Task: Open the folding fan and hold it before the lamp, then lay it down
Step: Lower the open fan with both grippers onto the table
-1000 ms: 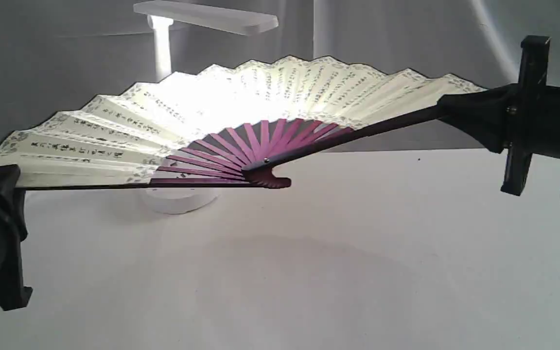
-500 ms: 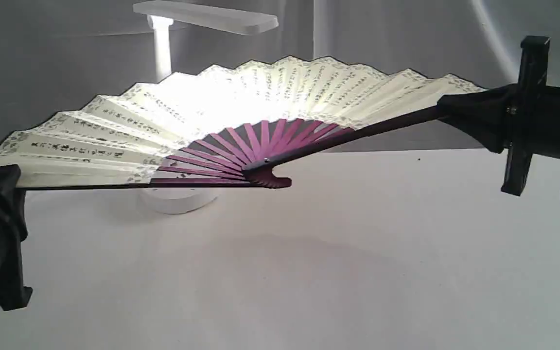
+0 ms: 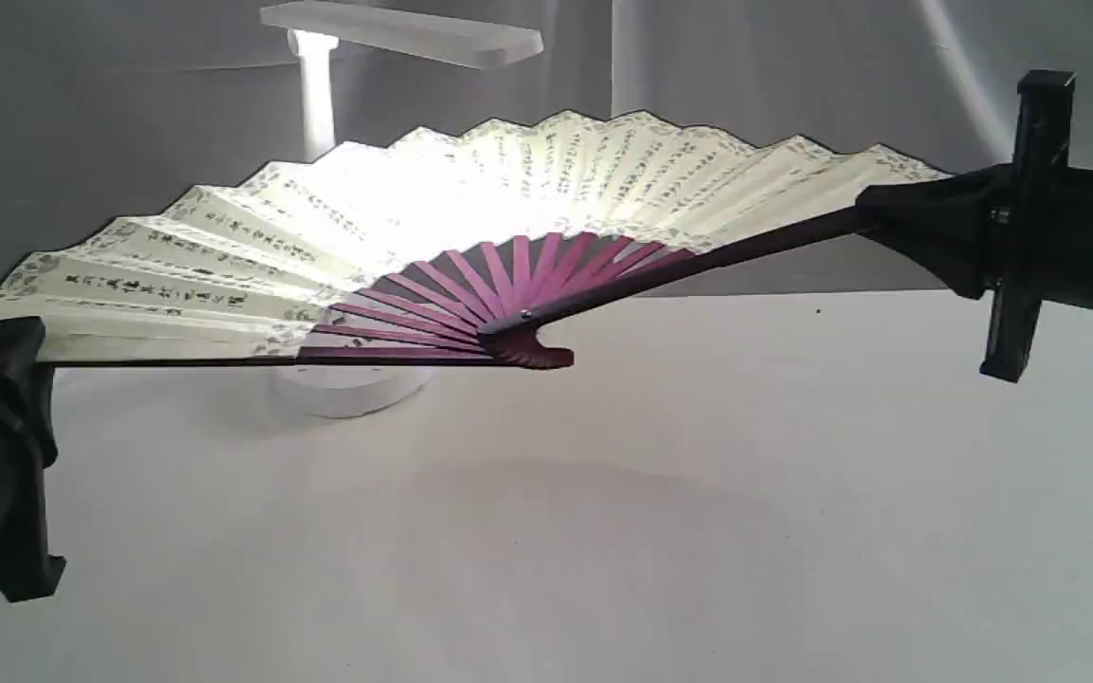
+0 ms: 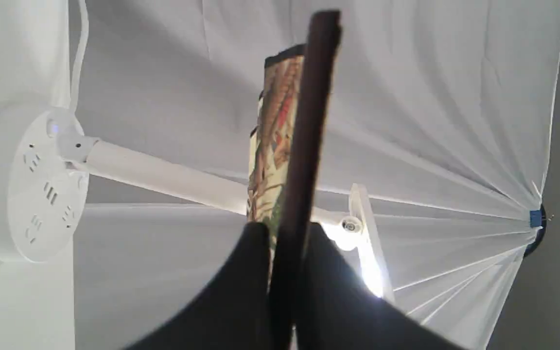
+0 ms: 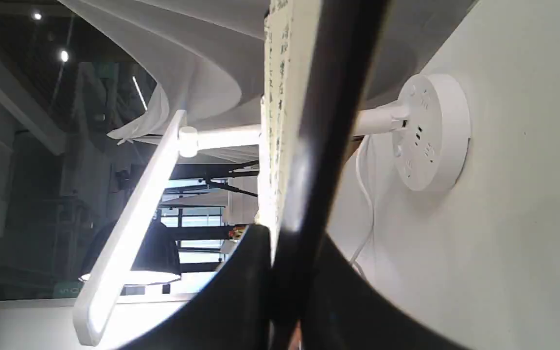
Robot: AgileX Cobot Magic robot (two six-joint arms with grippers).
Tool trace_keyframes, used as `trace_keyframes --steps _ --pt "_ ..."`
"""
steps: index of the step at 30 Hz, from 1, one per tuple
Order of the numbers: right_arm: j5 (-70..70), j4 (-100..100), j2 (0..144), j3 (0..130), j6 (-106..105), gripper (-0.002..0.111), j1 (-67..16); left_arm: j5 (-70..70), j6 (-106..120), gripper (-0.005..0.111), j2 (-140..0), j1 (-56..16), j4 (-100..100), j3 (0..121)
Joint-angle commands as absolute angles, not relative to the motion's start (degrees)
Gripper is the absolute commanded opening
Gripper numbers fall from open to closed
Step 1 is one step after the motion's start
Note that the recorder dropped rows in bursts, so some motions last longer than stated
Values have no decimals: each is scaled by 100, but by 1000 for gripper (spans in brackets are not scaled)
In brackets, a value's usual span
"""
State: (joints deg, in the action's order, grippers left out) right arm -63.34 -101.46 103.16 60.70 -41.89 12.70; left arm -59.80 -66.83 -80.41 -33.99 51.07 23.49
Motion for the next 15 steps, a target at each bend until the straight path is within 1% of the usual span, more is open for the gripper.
trace_keyframes --steps 1,7,15 --pt "-5965 -9995 10292 6080 -4457 0 1324 -6337 -6851 0 -7932 -3326 5322 2353" --pt "-5906 -9782 10292 6080 -4457 0 1324 -5402 -6851 0 -7932 -3326 5298 2353" --pt "-5519 -9490 10292 5981 -4341 0 1334 -4993 -6661 0 -7944 -3326 5150 2353"
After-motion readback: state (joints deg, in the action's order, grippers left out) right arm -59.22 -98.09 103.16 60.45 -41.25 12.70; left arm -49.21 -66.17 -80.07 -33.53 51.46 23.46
